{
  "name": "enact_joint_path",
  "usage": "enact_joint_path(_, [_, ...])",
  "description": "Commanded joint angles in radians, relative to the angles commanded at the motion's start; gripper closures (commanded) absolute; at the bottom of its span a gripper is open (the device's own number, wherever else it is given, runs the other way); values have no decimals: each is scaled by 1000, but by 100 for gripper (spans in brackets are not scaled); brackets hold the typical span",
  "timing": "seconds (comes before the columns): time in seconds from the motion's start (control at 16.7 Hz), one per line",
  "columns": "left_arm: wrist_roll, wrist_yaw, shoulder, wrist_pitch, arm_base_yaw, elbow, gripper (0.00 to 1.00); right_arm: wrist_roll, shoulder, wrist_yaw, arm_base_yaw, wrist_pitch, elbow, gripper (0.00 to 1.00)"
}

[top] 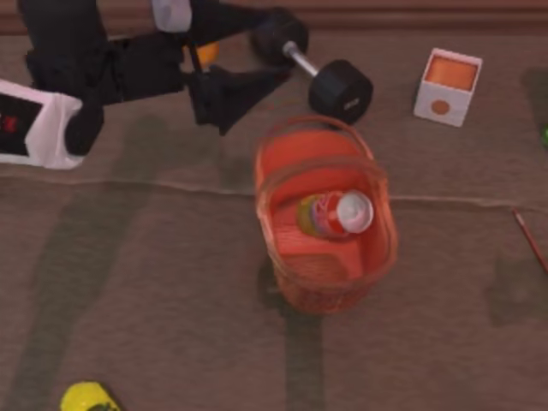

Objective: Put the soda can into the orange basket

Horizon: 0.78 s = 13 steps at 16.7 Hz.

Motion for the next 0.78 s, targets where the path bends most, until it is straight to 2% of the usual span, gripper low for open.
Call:
enact_joint_path(0.24, [-57, -189, -347, -140, 66, -132, 0, -156, 373, 4, 98, -256, 372, 0])
enact_joint_path(0.78, [-82, -702, -1302, -529, 199, -597, 0, -566, 1336, 14, 357, -875, 1451, 0])
